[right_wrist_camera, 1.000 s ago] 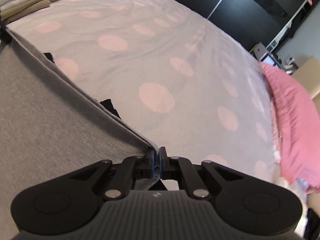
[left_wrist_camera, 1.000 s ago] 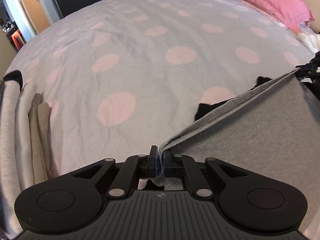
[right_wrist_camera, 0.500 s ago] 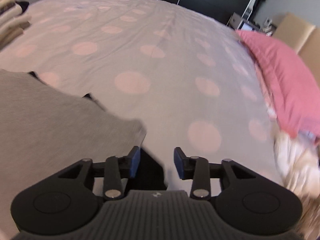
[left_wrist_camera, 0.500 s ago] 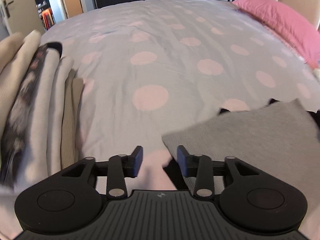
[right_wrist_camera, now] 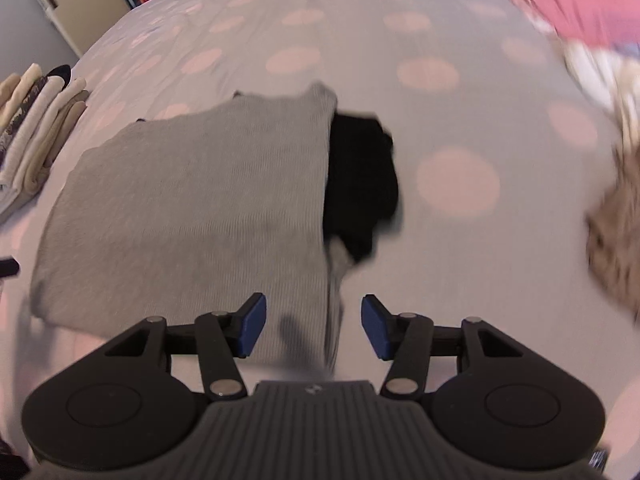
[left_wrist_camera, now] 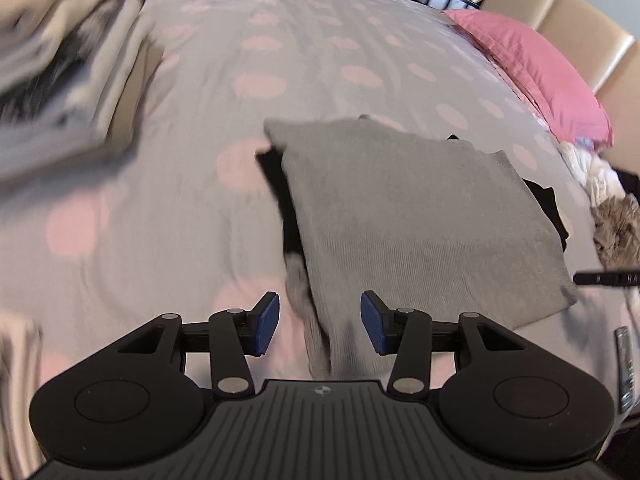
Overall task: Fold clothes
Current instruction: 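Grasp the folded grey shirt edge with both grippers and straighten it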
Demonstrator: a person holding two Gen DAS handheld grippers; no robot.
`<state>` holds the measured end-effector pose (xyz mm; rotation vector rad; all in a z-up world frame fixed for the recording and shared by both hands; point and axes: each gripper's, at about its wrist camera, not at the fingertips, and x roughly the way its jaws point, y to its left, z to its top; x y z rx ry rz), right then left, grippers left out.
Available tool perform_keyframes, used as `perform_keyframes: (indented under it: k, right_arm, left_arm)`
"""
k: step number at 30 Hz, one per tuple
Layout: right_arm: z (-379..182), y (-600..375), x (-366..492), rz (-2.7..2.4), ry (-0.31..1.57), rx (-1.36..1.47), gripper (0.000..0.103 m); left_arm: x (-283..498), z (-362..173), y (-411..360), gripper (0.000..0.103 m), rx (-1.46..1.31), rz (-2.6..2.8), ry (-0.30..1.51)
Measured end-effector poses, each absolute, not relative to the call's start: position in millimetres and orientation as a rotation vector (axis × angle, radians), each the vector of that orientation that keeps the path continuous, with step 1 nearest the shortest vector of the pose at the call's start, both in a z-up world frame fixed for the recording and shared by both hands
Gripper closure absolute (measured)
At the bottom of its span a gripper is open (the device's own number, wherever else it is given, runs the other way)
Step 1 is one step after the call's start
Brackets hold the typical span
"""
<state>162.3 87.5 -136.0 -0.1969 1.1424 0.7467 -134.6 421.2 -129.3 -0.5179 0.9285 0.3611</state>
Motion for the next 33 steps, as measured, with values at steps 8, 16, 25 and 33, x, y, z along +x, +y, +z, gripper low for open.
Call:
perform_keyframes:
  k: [8, 16, 25, 33]
  right_arm:
    - [-157.3, 61.3, 156.7, 0.701, 1.241, 0.021, 0.047]
    - [-172.4, 61.4, 166.0, 0.687, 1.248, 0.114, 0.047]
    - [-175.1, 78.6, 158.3, 0.726, 1.234, 0.069, 0.087]
    - [-136.8, 73.3, 168.3, 0.695, 1.257, 0.101, 0.089]
  left_arm:
    - [-148.0, -164.5, 411.7, 0.058, -0.682, 0.381, 0.937]
    - [-142.8, -180.6, 406.1, 0.06, -0.679, 0.388, 0.927]
    - [-134.4, -169.7, 384.5, 0.095, -0.551, 0.424, 0.922]
    - [-132.0, -126.6, 397.9, 0.097, -0.58, 0.398, 0.944]
